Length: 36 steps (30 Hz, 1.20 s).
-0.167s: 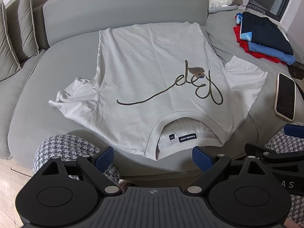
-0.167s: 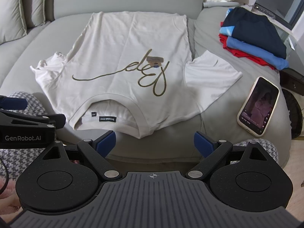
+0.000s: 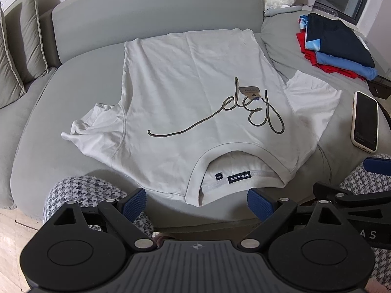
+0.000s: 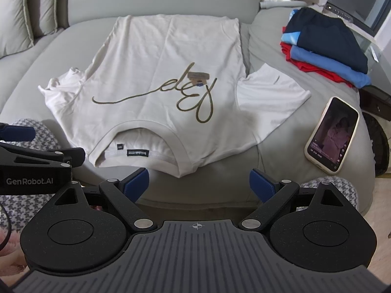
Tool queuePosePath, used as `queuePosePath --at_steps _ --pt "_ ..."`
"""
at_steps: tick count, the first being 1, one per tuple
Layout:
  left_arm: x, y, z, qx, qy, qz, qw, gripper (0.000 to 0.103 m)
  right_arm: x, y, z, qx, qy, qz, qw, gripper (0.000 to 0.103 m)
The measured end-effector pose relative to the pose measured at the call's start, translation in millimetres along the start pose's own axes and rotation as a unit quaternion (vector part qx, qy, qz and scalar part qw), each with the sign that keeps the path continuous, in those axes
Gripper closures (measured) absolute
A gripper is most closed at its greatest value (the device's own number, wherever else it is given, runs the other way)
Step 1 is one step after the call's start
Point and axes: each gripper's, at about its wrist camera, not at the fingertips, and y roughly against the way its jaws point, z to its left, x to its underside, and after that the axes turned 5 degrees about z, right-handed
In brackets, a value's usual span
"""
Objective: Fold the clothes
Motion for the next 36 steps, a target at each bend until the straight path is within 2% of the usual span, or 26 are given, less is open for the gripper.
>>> queuePosePath --at_steps 3,7,36 --pt "0.1 -0.1 -8.6 -0.015 -0.003 0.006 0.9999 0.012 0.0 0.2 -1.4 -0.001 0.0 0.001 1.0 0.01" --pt "-0.5 -0.5 -2.6 0.0 -0.002 0.004 1.0 0.012 0.1 0.4 -2.8 -0.001 0.0 0.002 1.0 0.01" --pt "-0.9 -0.2 -3.1 0.0 0.002 0.006 1.0 0.012 -1.8 0.6 -1.3 -0.004 0.001 0.003 1.0 0.01"
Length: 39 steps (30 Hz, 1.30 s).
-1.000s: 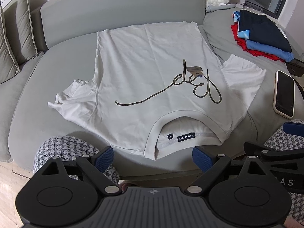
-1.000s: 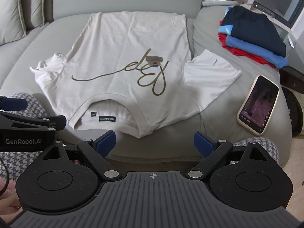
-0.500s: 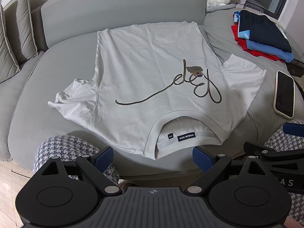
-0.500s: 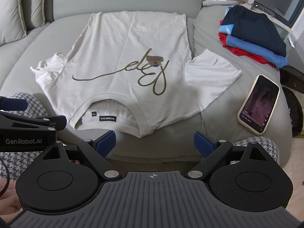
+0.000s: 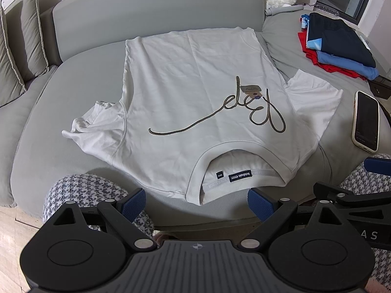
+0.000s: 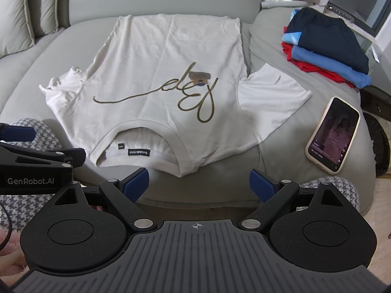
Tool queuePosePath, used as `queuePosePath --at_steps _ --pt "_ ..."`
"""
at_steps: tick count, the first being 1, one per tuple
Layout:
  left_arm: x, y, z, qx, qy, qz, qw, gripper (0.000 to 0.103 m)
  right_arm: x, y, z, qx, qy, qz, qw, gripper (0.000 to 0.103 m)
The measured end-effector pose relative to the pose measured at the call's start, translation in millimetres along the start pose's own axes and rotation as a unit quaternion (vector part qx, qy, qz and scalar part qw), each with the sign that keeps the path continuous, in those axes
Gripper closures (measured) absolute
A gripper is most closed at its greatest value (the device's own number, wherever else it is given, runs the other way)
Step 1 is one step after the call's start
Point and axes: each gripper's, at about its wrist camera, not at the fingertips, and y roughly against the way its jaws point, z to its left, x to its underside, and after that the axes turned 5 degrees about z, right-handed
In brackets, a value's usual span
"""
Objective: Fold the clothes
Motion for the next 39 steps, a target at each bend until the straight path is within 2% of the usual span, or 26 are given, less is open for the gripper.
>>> queuePosePath --at_steps 33,39 --pt "-0.1 -1.5 0.3 -0.001 0.005 0.006 1.0 0.011 1.7 -1.1 1.1 -0.003 -0.001 0.001 1.0 0.01" --pt "-8.2 -7.7 10.5 -0.02 0.023 0.004 0.9995 0.011 -5.1 -5.7 -19.0 -0.012 -0.029 -0.03 0.999 0.01"
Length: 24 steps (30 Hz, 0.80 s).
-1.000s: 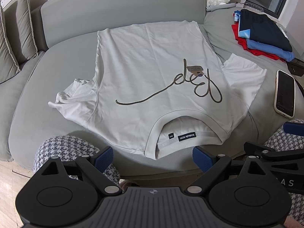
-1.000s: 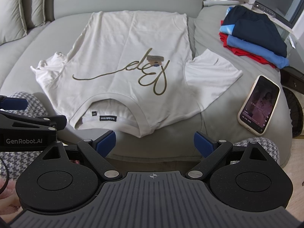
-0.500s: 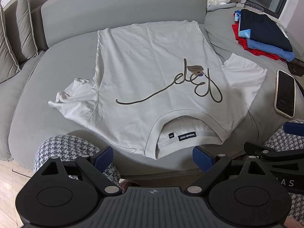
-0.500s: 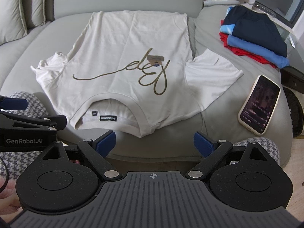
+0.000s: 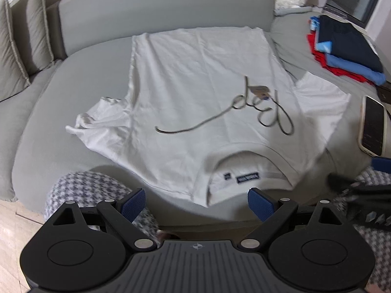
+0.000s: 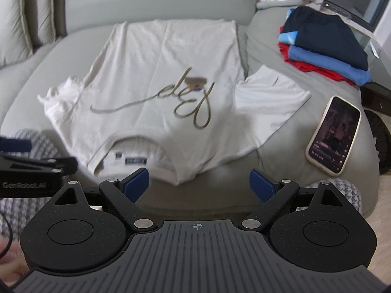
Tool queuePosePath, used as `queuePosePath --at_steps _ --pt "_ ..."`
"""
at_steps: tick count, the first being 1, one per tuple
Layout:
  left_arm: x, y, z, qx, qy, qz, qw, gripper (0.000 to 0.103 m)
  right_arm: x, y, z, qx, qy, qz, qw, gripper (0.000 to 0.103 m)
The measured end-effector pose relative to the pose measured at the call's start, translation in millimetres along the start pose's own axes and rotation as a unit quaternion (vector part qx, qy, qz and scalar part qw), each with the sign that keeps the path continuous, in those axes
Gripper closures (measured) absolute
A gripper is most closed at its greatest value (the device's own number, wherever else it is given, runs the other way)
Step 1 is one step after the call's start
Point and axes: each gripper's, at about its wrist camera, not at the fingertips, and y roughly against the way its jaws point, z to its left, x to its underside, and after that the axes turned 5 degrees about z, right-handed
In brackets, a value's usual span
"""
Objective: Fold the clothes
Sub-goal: 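Move the right tool to the sleeve beside the phone and close on it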
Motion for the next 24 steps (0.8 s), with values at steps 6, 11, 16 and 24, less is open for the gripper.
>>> queuePosePath --at_steps 6,11,16,24 --pt "-20.5 -11.5 7.1 -0.012 0.012 0.004 0.9998 0.011 -14.8 -13.1 -22.7 0.009 -0.01 -0.035 0.999 0.011" --pt "-35.8 -26.0 3.6 -0.019 0.009 0.012 0.9997 0.011 -29.2 -32.3 -42.4 -0.017 -0.037 -0.037 0.998 0.013" --pt "-47.0 -39.0 -1.1 -0.008 0.02 0.031 0.9993 0.012 -36.4 -51.1 -63.0 -0.035 -0.093 -0.024 0.995 0.013" --pt "-54.8 -45.6 -10.3 -0.005 0.018 0.027 0.9995 0.012 -32.7 -54.2 -86.4 -0.038 -0.144 -0.09 0.985 0.011"
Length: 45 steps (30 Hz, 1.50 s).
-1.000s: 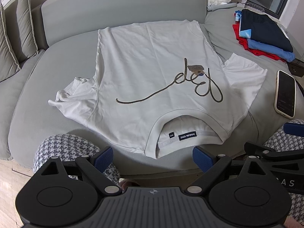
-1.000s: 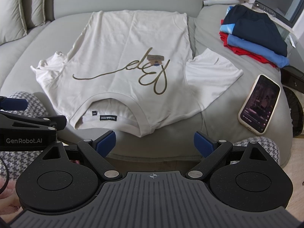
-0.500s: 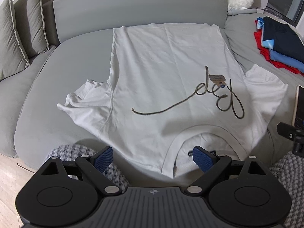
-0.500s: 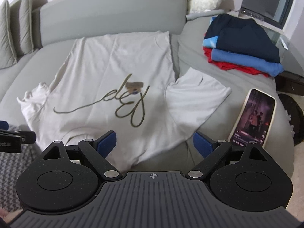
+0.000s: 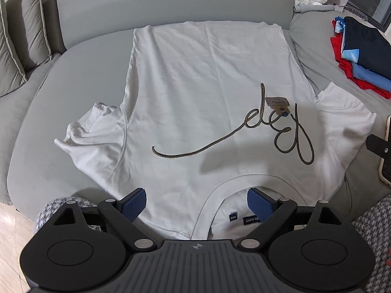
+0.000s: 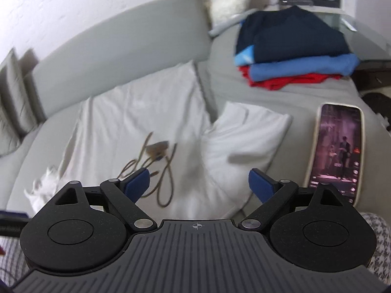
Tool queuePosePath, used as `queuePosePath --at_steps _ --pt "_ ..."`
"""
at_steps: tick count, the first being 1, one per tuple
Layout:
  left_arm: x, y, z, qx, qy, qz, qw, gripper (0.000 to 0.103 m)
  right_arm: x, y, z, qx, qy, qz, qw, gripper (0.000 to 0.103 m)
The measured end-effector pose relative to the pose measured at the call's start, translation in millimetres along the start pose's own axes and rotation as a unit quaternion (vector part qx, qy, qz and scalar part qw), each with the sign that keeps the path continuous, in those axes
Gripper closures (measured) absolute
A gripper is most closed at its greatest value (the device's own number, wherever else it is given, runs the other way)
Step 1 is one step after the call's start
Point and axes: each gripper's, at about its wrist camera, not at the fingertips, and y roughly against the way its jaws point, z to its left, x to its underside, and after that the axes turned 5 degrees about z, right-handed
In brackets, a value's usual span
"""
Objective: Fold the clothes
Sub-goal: 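Move the right tool to the sleeve beside the phone and close on it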
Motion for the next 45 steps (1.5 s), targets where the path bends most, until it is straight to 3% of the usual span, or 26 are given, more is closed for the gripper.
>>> queuePosePath --at_steps 2,11,16,22,33,38,42,45 --pt "0.5 -0.8 -1.0 0.001 0.002 0.0 1.0 0.012 -4.0 -5.2 -6.4 -0.003 -0.003 0.02 1.0 0.011" --pt "3.0 -5.9 -5.3 0.001 0.007 0.009 0.9999 0.012 -2.9 -16.2 -18.1 0.004 -0.002 0.035 0.999 0.02" --pt "-4.3 -7.5 -3.5 -0.006 0.018 -0.002 0.9998 0.012 -6.0 -24.2 -36.1 0.012 -0.021 0.004 1.0 0.024" --pt "-14.6 -11.8 -7.3 -0.013 0.02 -0.005 0.9997 0.012 -33.3 -43.6 -65.1 0.046 0.001 -0.032 0.998 0.054" --pt "-21.0 -24.6 -16.8 -0.015 0.006 0.014 0.9998 0.012 -57.1 -96.3 -105.3 0.071 -0.038 -0.004 0.997 0.071" --pt "-18.3 -23.6 -18.0 -0.014 0.0 0.015 0.9998 0.012 -55.7 -112.6 -103.0 0.086 -0.015 0.005 0.996 0.071" --pt "-15.7 -20.0 -16.5 -0.014 -0.003 0.013 0.9998 0.012 -55.3 -114.6 -96.0 0.098 0.003 0.004 0.995 0.095" --pt "-12.3 -14.9 -13.2 -0.016 -0.002 0.007 0.9998 0.012 -57.2 -110.0 -85.9 0.111 0.023 0.004 0.994 0.098"
